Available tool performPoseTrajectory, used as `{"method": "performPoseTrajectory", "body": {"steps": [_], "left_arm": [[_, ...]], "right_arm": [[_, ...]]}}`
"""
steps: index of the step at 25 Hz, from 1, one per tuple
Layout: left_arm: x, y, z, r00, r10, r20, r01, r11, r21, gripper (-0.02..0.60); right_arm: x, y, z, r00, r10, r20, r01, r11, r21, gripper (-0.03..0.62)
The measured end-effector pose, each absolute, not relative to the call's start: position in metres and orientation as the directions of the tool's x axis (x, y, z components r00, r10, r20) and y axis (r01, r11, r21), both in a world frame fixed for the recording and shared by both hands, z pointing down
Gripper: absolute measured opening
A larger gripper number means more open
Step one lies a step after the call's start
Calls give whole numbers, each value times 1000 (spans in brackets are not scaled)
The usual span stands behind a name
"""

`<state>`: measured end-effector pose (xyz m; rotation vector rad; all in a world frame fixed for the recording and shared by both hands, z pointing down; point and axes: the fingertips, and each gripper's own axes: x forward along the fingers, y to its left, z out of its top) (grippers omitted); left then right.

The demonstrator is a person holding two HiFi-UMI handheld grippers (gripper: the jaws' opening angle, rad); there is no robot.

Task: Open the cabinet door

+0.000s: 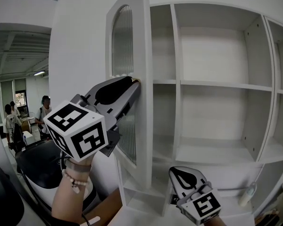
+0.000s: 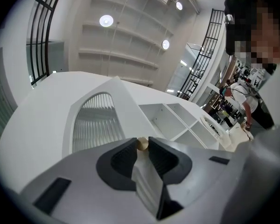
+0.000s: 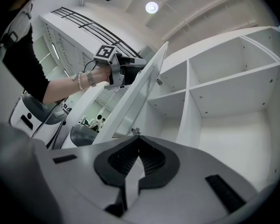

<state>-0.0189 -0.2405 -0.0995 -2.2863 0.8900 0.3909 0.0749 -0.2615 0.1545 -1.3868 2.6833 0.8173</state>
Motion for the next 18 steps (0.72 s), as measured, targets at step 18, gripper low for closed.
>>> {"method": "performPoseTrajectory", "body": {"steps": [18], "left_arm": [[-81, -211, -101, 723, -481, -496, -686, -583, -435, 80]], "right_arm": [[35, -243, 147, -647, -723, -243, -732, 499, 463, 0]]}}
